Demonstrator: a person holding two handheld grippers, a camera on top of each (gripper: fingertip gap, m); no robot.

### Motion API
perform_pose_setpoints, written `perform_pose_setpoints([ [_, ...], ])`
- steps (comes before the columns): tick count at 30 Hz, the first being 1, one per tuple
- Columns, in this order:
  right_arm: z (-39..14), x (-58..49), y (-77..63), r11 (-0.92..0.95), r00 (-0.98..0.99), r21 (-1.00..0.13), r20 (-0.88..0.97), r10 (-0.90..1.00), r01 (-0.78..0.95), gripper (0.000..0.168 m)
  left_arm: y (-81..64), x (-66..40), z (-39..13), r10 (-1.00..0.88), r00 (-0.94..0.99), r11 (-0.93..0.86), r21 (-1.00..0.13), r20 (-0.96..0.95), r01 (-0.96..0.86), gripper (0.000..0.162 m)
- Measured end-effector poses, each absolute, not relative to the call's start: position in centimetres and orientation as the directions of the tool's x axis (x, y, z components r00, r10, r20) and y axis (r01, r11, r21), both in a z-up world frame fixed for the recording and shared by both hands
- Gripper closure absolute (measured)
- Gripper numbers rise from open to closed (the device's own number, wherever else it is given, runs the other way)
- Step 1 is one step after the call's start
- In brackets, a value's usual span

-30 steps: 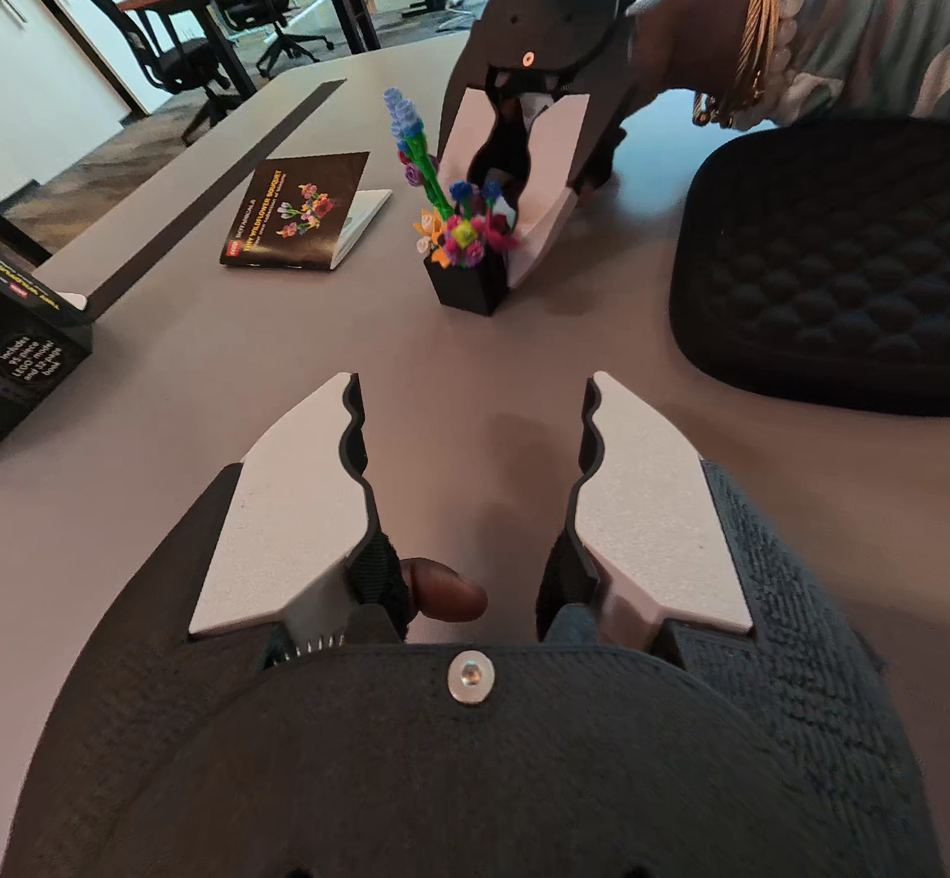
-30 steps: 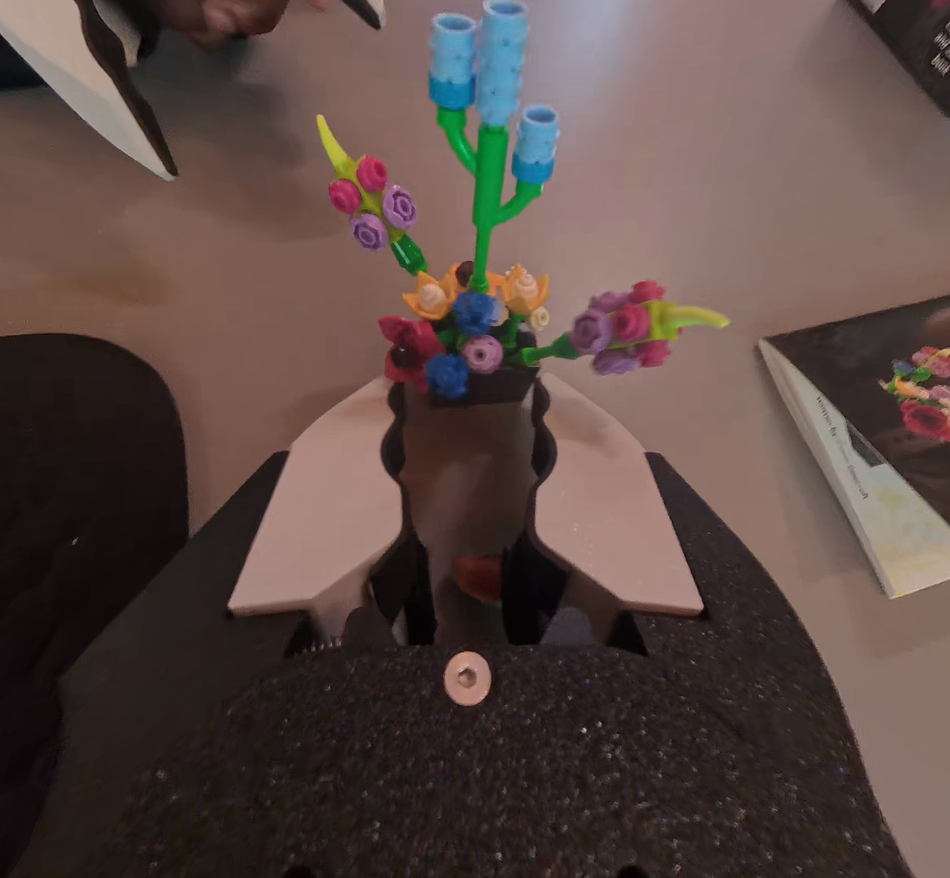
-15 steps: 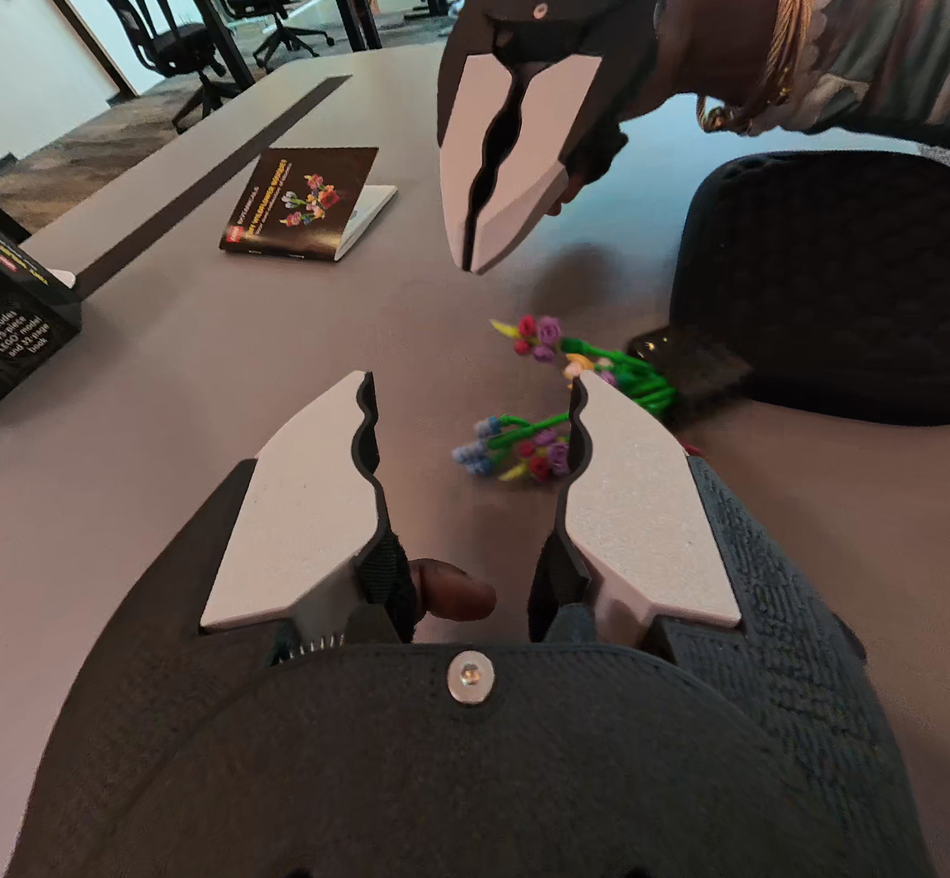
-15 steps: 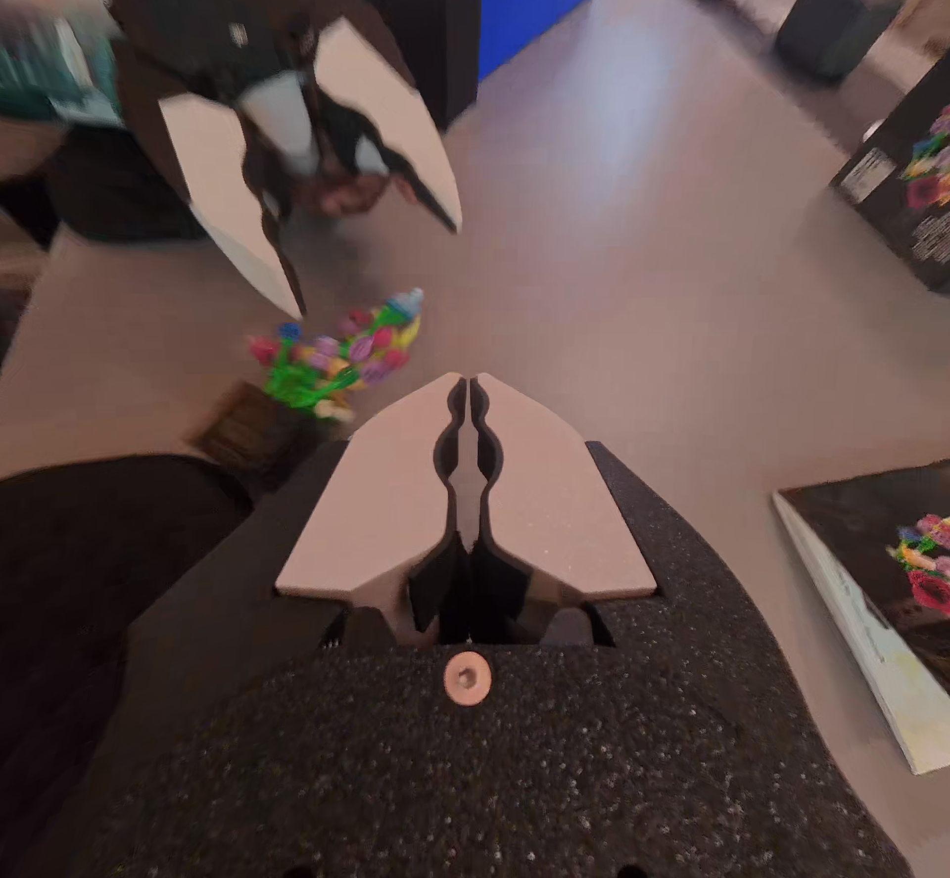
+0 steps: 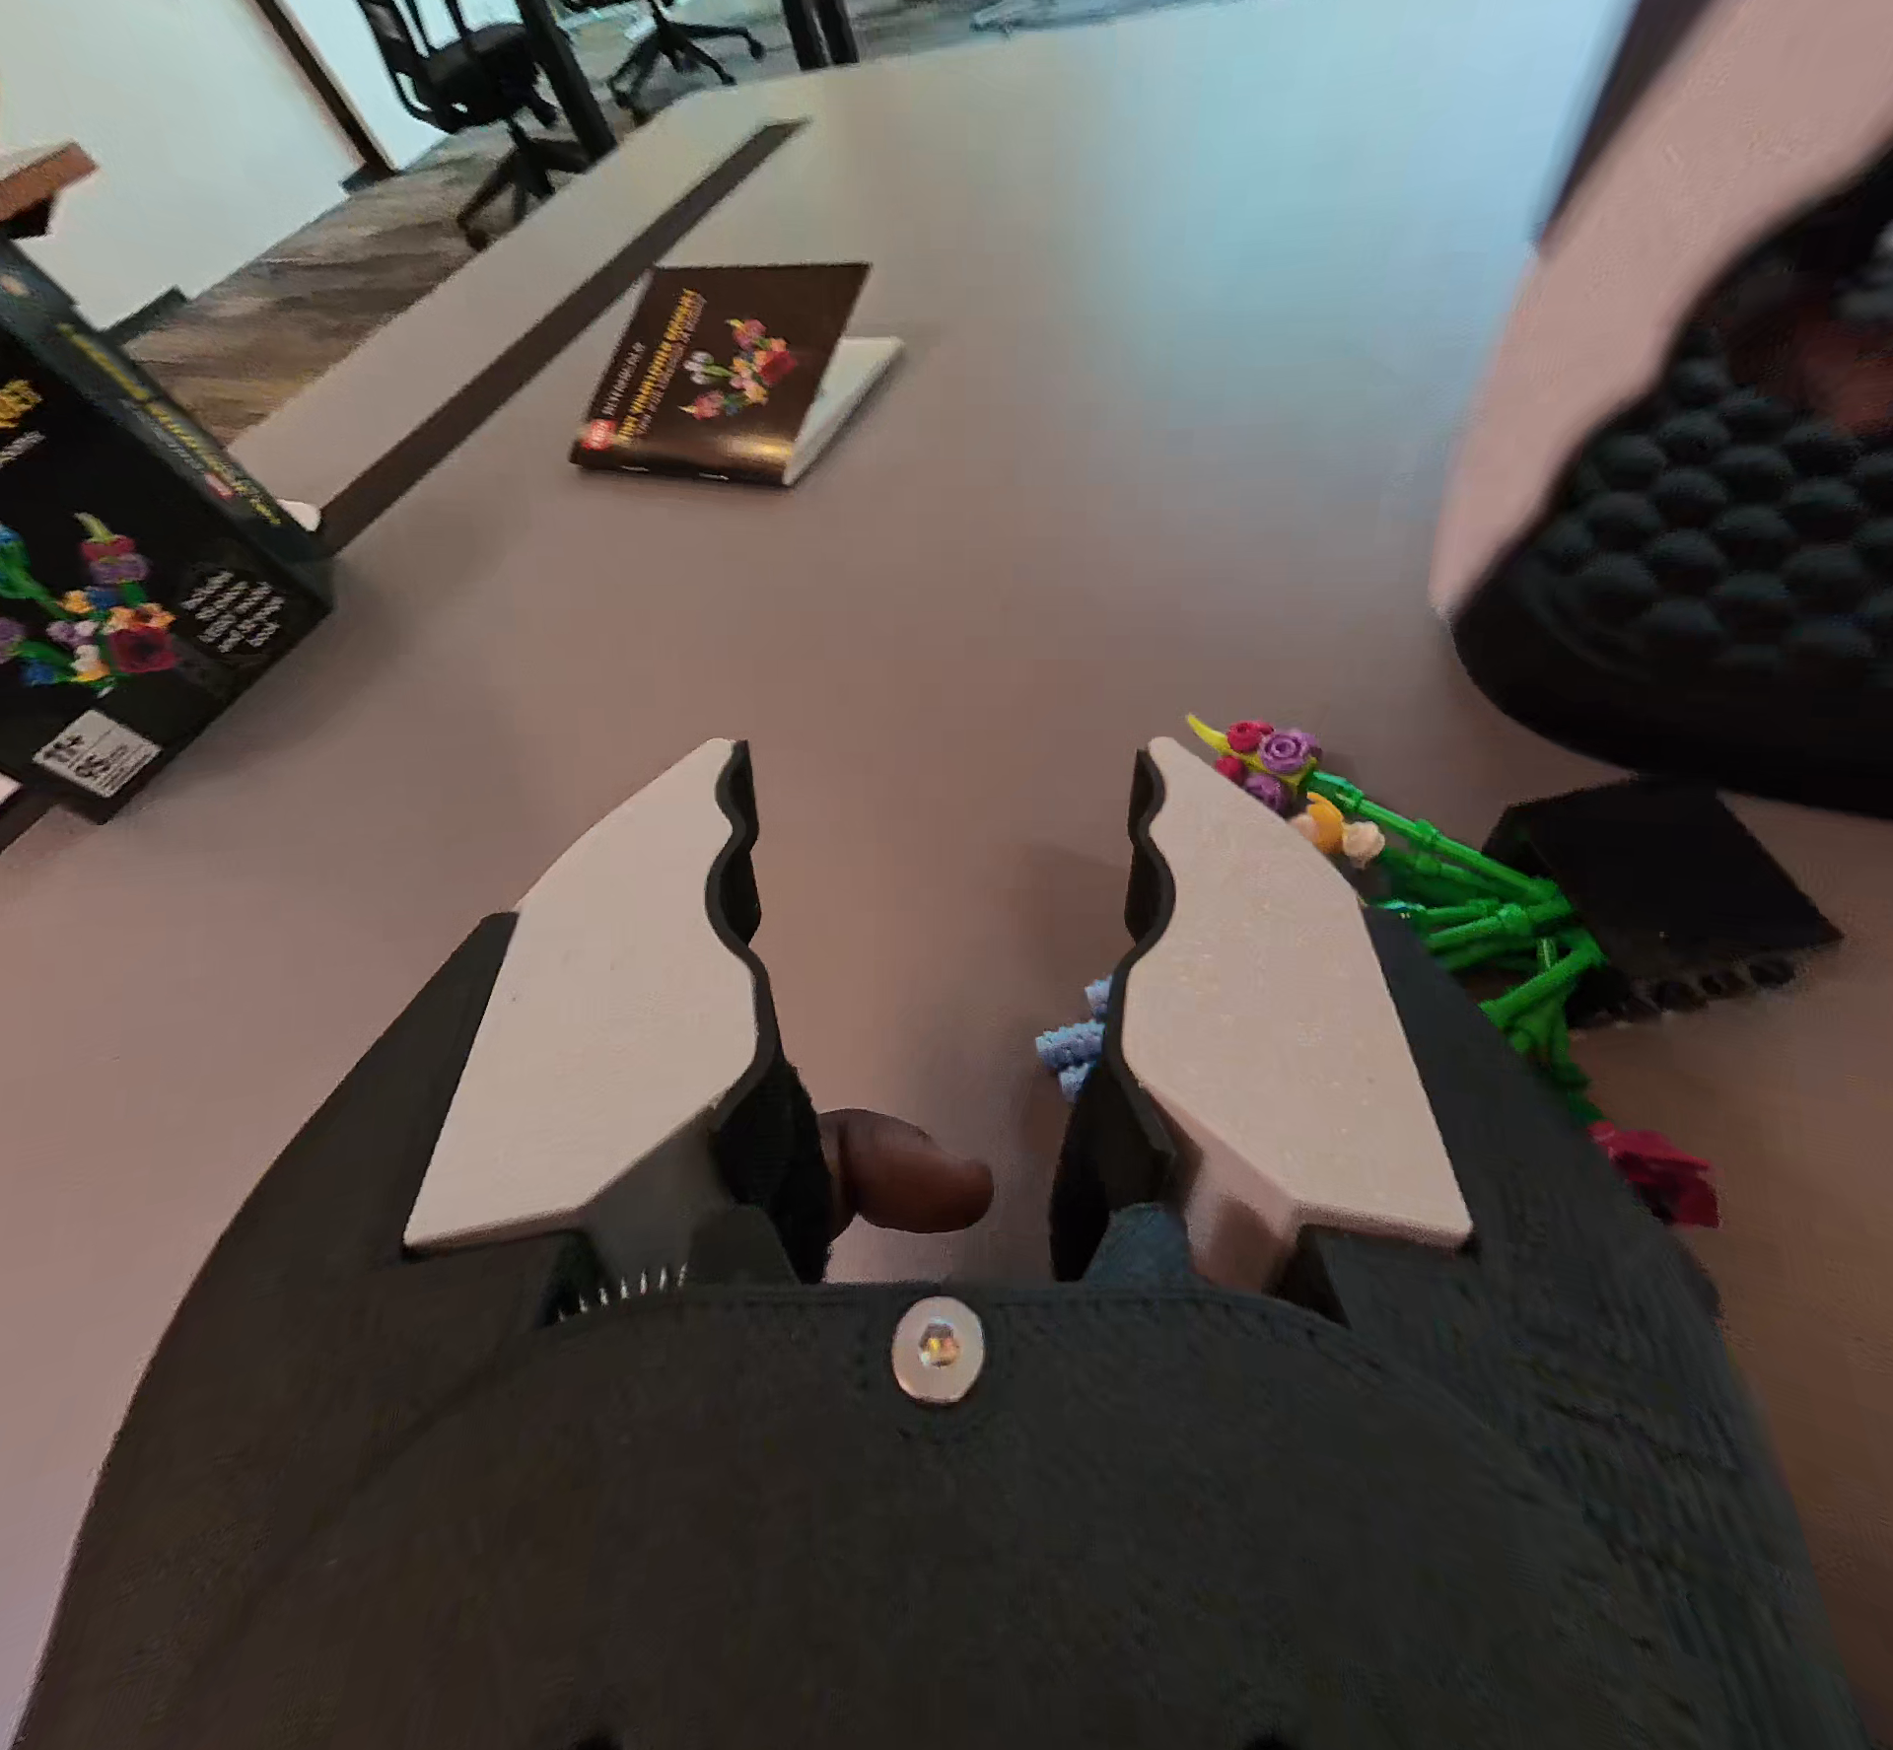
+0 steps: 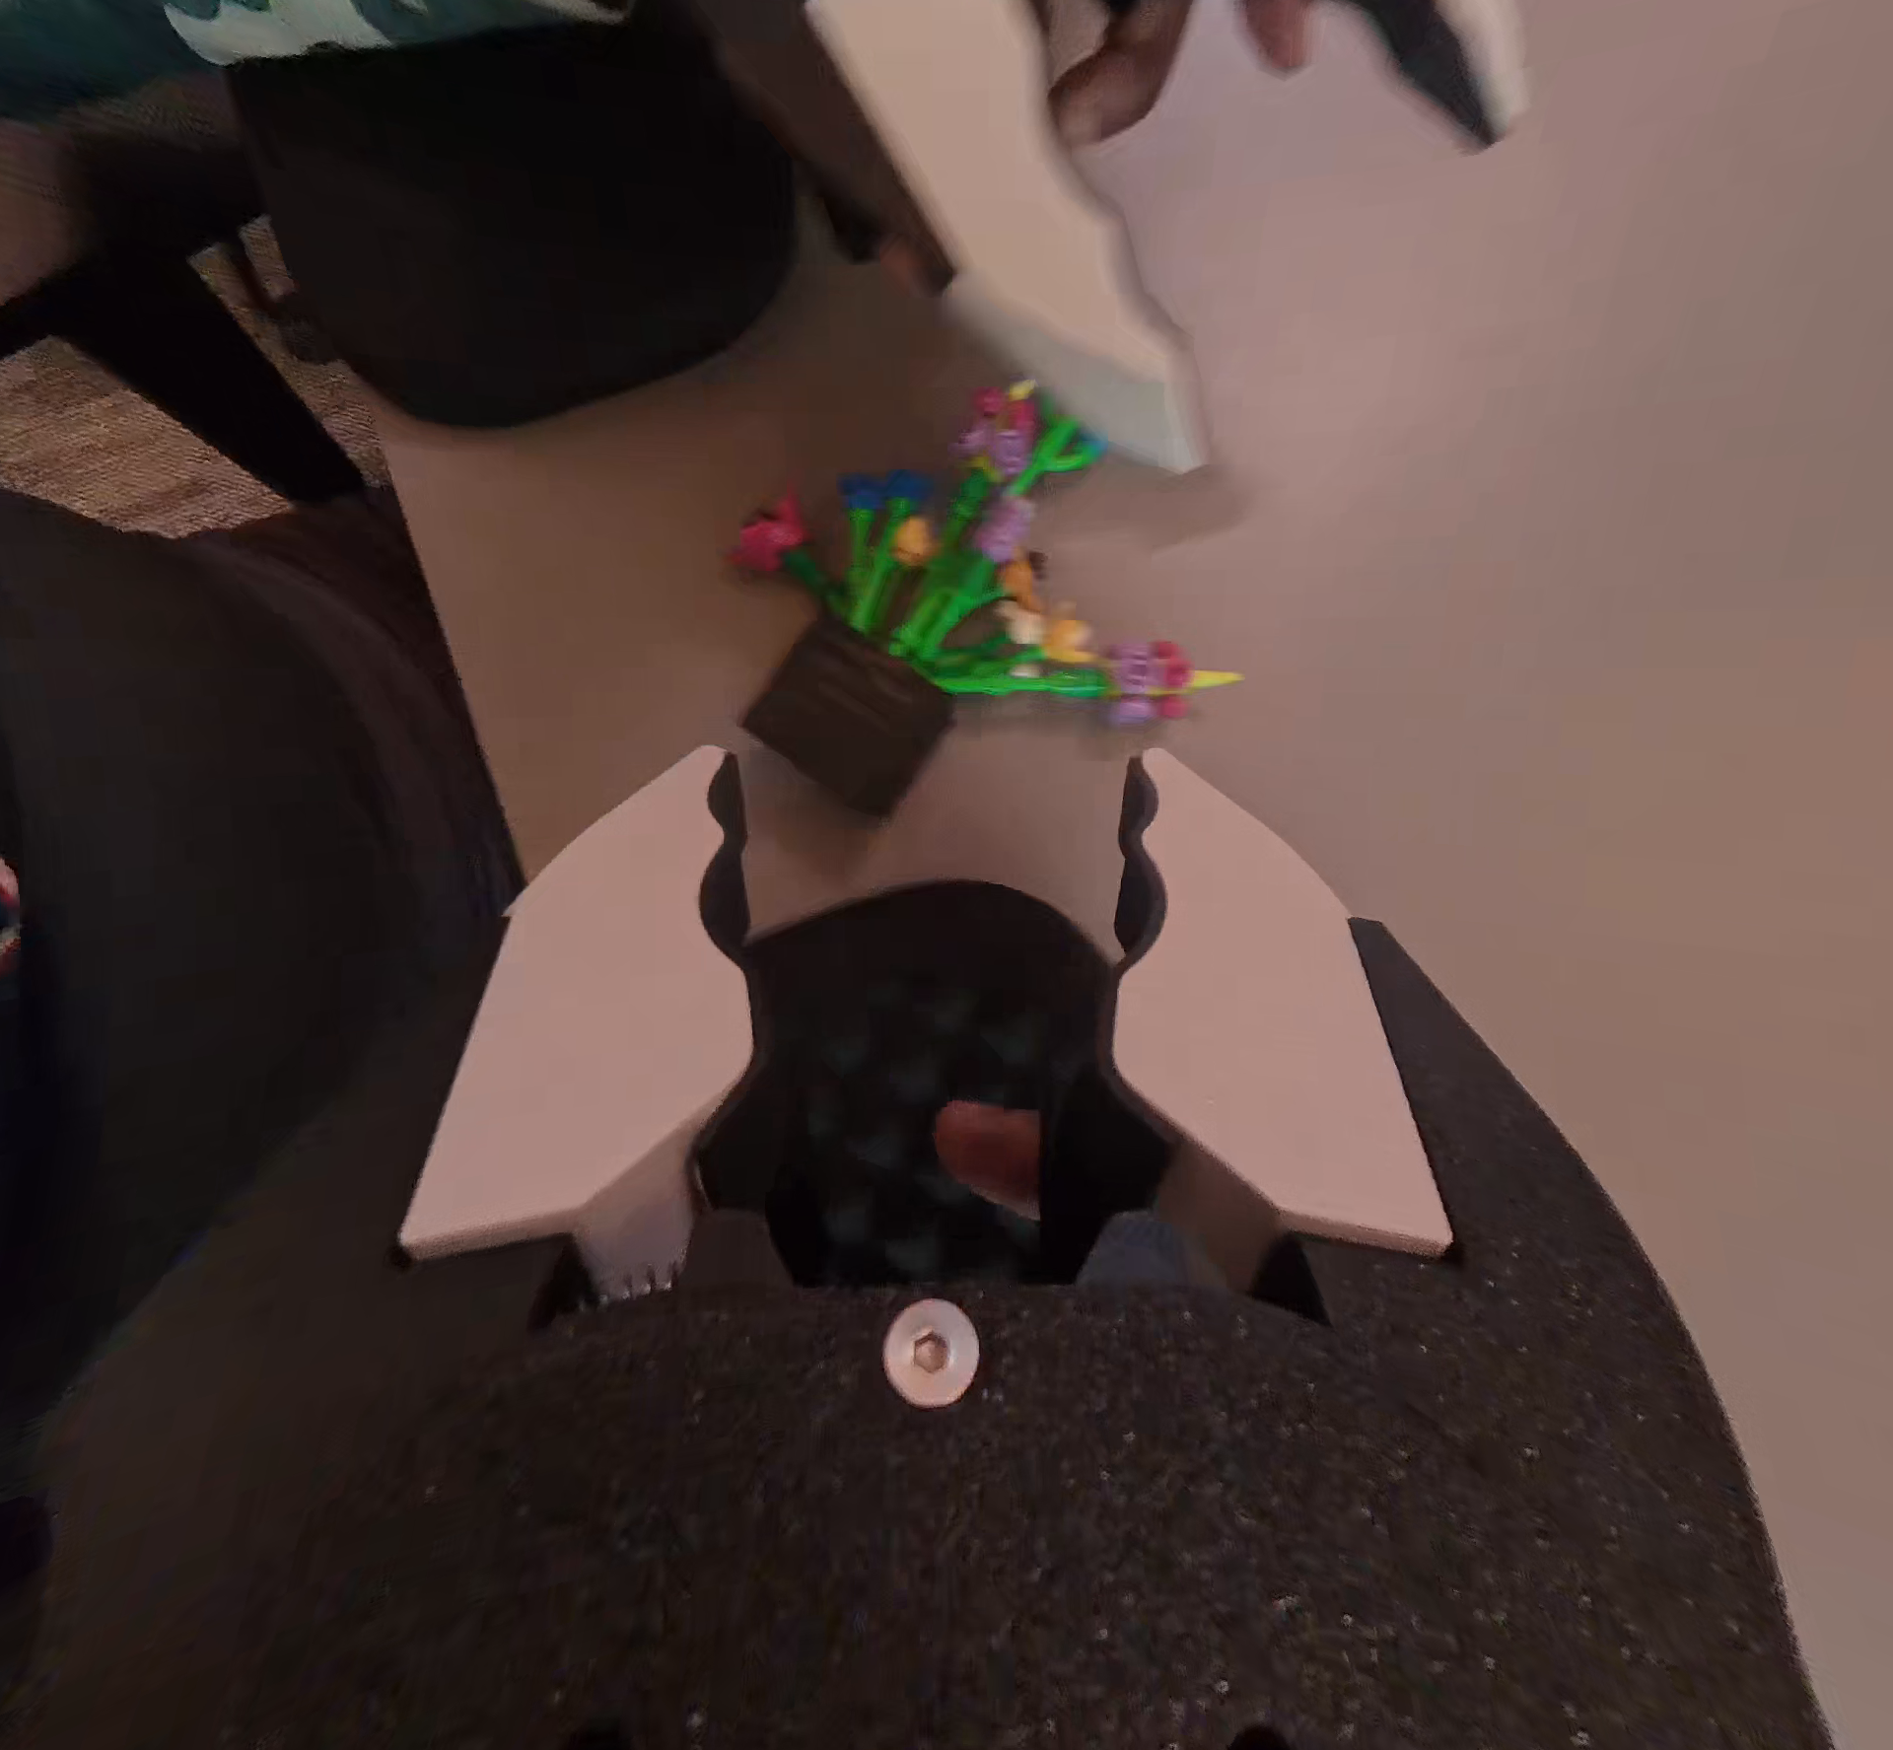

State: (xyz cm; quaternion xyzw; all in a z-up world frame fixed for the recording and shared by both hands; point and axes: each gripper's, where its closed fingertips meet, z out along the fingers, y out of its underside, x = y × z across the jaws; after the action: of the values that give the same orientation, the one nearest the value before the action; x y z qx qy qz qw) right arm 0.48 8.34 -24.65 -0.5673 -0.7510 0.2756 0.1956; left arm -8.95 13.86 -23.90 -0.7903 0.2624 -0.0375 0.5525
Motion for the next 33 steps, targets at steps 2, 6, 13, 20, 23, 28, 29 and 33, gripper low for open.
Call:
perform_pose_setpoints([
  [2, -26.0, 0.4, 5.7, 0.186, -0.256, -0.607, -0.029, 0.966, 0.773, 0.094, 13.8, -9.7, -22.9, -0.416, 0.887, -0.233, -0.92, -0.199, -0.316, 0.093],
  [6, -27.5, -0.5, 5.4, 0.14, -0.13, -0.573, 0.058, 0.99, 0.808, 0.095, 13.0, -10.5, -23.0, -0.385, 0.909, -0.255, -0.928, -0.162, -0.273, 0.095],
  [13, -28.2, -0.8, 8.2, 0.152, -0.101, -0.515, 0.126, 0.987, 0.844, 0.126, 10.3, -9.6, -24.1, -0.51, 0.849, -0.289, -0.902, -0.137, -0.319, 0.095],
  [20, -28.7, -1.3, 12.7, 0.229, -0.173, -0.477, 0.159, 0.972, 0.849, 0.126, 9.5, -8.4, -24.3, -0.583, 0.8, -0.265, -0.897, -0.143, -0.354, 0.094],
  [23, -28.7, -2.3, 13.9, 0.327, -0.279, -0.474, 0.17, 0.945, 0.818, 0.126, 9.2, -6.9, -24.8, -0.636, 0.744, -0.219, -0.876, -0.206, -0.43, 0.094],
  [28, -28.3, -3.2, 15.5, 0.523, -0.478, -0.372, 0.213, 0.852, 0.767, 0.126, 9.6, -7.0, -27.1, -0.636, 0.712, -0.252, -0.793, -0.296, -0.555, 0.094],
  [29, -28.0, -3.2, 16.0, 0.56, -0.509, -0.335, 0.234, 0.829, 0.758, 0.126, 9.6, -7.1, -27.5, -0.635, 0.709, -0.264, -0.776, -0.308, -0.573, 0.094],
  [33, -27.0, -3.1, 17.1, 0.685, -0.627, -0.181, 0.29, 0.723, 0.706, 0.126, 9.8, -7.3, -28.1, -0.629, 0.708, -0.287, -0.749, -0.323, -0.597, 0.097],
])
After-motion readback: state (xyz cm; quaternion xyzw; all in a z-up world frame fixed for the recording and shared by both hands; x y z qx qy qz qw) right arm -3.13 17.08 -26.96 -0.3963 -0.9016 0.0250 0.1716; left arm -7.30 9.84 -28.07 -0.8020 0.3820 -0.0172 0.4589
